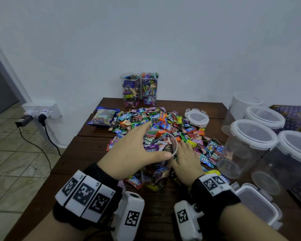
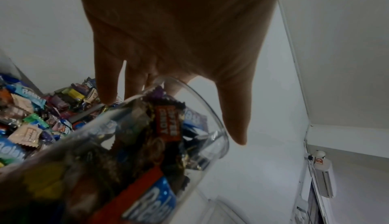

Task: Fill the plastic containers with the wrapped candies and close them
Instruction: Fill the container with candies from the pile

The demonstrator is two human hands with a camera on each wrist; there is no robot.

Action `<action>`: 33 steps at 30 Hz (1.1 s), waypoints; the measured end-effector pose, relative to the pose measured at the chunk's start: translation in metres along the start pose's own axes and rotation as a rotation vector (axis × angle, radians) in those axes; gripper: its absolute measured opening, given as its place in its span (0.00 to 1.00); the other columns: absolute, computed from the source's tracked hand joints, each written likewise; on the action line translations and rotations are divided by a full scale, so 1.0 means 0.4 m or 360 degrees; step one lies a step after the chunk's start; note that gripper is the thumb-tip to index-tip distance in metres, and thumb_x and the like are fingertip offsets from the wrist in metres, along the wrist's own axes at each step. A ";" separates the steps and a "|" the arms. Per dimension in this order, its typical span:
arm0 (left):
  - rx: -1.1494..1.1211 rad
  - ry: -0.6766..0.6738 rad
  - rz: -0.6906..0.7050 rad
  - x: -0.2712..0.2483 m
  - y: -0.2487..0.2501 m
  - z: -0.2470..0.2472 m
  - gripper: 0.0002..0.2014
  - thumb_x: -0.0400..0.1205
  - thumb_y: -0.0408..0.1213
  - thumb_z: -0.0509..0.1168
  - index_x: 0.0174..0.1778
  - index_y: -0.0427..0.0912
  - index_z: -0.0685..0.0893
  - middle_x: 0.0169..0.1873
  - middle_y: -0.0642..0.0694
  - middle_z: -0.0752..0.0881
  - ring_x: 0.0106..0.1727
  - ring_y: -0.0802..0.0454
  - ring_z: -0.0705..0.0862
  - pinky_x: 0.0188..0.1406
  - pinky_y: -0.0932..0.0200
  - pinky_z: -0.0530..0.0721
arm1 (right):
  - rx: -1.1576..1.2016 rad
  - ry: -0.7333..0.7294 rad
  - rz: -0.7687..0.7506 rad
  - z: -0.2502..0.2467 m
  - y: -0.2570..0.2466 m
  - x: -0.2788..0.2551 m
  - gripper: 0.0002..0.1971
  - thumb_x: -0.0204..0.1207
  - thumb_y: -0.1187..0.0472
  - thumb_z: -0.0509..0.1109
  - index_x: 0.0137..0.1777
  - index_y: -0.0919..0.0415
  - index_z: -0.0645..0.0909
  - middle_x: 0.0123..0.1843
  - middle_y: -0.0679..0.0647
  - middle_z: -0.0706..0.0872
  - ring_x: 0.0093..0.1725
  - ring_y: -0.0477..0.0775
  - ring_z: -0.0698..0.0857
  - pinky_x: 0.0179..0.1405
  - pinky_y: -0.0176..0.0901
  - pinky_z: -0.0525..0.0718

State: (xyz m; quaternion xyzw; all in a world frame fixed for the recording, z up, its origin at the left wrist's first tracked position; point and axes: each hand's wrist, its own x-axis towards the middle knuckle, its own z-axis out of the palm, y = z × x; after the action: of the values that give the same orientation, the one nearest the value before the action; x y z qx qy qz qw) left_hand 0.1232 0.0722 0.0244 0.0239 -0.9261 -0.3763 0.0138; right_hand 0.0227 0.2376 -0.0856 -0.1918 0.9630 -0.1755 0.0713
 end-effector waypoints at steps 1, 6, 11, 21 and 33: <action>0.0012 -0.0021 -0.0004 -0.001 -0.003 0.000 0.54 0.62 0.69 0.73 0.82 0.58 0.56 0.78 0.59 0.64 0.75 0.62 0.67 0.73 0.58 0.68 | -0.0042 -0.0048 0.0027 -0.006 -0.005 -0.002 0.34 0.82 0.41 0.48 0.84 0.54 0.47 0.86 0.53 0.48 0.84 0.55 0.46 0.82 0.57 0.49; 0.0127 -0.0099 0.0004 -0.004 -0.003 0.003 0.56 0.62 0.65 0.74 0.83 0.57 0.52 0.79 0.59 0.61 0.76 0.61 0.63 0.68 0.62 0.65 | -0.0182 -0.0154 0.0064 -0.008 0.002 0.006 0.33 0.84 0.41 0.47 0.84 0.54 0.44 0.86 0.53 0.43 0.84 0.55 0.41 0.81 0.56 0.44; 0.0088 -0.0040 0.0045 -0.001 -0.005 0.003 0.54 0.62 0.60 0.78 0.81 0.60 0.55 0.72 0.62 0.66 0.66 0.67 0.67 0.63 0.65 0.67 | -0.0266 -0.0196 0.0062 -0.003 0.015 0.019 0.35 0.84 0.39 0.45 0.84 0.55 0.43 0.86 0.54 0.41 0.84 0.55 0.41 0.81 0.54 0.44; -0.0188 0.0215 0.0083 0.106 0.020 -0.097 0.58 0.46 0.69 0.73 0.76 0.58 0.67 0.65 0.60 0.79 0.60 0.60 0.82 0.64 0.52 0.80 | -0.0317 -0.0208 0.0048 0.007 0.022 0.022 0.36 0.84 0.38 0.43 0.84 0.58 0.41 0.86 0.54 0.40 0.84 0.54 0.41 0.82 0.52 0.43; -0.0226 0.0583 0.0136 0.488 0.061 -0.091 0.53 0.64 0.57 0.78 0.81 0.40 0.62 0.75 0.44 0.72 0.72 0.48 0.74 0.74 0.48 0.71 | -0.0270 -0.0259 0.0059 0.003 0.020 0.022 0.36 0.84 0.38 0.43 0.84 0.58 0.40 0.85 0.54 0.39 0.84 0.55 0.39 0.83 0.53 0.42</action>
State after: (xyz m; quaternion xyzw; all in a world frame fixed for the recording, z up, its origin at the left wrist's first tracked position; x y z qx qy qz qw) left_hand -0.0707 0.0535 0.0689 0.0516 -0.8794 -0.4292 0.1996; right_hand 0.0119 0.2407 -0.0901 -0.1931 0.9687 -0.0759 0.1360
